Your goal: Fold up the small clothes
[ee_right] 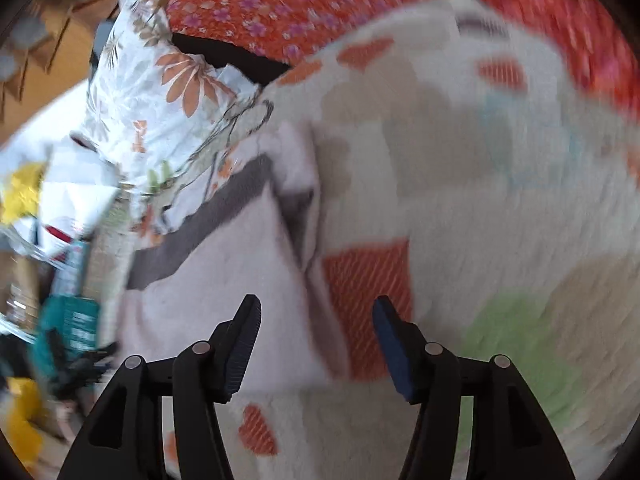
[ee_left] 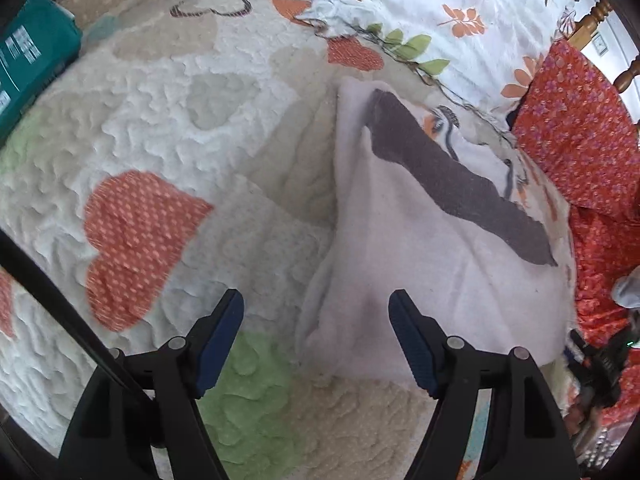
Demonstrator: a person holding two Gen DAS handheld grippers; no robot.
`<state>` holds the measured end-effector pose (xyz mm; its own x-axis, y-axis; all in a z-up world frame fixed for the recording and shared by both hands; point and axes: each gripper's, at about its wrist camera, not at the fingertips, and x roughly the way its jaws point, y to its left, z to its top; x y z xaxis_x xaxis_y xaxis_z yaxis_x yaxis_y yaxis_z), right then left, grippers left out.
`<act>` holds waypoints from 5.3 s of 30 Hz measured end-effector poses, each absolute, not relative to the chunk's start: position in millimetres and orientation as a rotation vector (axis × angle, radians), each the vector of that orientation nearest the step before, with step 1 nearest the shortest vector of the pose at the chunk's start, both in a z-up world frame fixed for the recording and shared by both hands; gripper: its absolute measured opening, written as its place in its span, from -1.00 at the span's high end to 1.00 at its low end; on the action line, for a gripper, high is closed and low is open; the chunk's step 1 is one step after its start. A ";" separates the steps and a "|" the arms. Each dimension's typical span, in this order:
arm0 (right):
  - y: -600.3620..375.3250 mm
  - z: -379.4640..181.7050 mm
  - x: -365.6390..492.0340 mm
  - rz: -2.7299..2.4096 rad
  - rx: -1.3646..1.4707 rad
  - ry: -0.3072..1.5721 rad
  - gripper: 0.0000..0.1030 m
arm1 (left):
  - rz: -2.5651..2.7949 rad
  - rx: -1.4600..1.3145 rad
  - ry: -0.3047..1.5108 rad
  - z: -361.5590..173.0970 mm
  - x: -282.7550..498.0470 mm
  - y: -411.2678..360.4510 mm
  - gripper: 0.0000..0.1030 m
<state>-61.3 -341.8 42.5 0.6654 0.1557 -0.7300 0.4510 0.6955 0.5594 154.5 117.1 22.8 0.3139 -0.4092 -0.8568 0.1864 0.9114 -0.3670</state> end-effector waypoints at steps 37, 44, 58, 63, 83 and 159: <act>-327.4 33.7 -61.4 -0.039 1.021 0.876 0.69 | -0.514 -0.161 1.286 32.4 125.5 57.5 0.74; -319.0 23.3 -90.8 -0.156 0.916 0.937 0.51 | -0.456 -0.254 1.336 16.8 120.4 92.6 0.36; -293.1 87.1 -65.3 -0.236 0.628 0.834 0.50 | -0.158 -0.271 1.037 92.5 127.8 166.6 -0.10; -278.8 38.3 -4.1 -0.275 0.524 1.042 0.45 | -0.077 -0.164 0.838 113.2 127.6 162.0 -0.42; -6.6 56.5 65.0 0.292 0.054 1.023 -0.02 | 0.097 -0.543 0.846 100.3 128.2 281.8 -0.48; -294.5 112.5 -116.0 -0.302 0.498 0.794 0.41 | -0.415 -0.118 1.073 67.6 93.8 11.8 -0.49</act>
<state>-116.0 -294.5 112.5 0.6672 -0.0730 -0.7413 0.4376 0.8438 0.3107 93.8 11.8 67.6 0.4091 -0.3849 -0.8273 0.2720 0.9169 -0.2921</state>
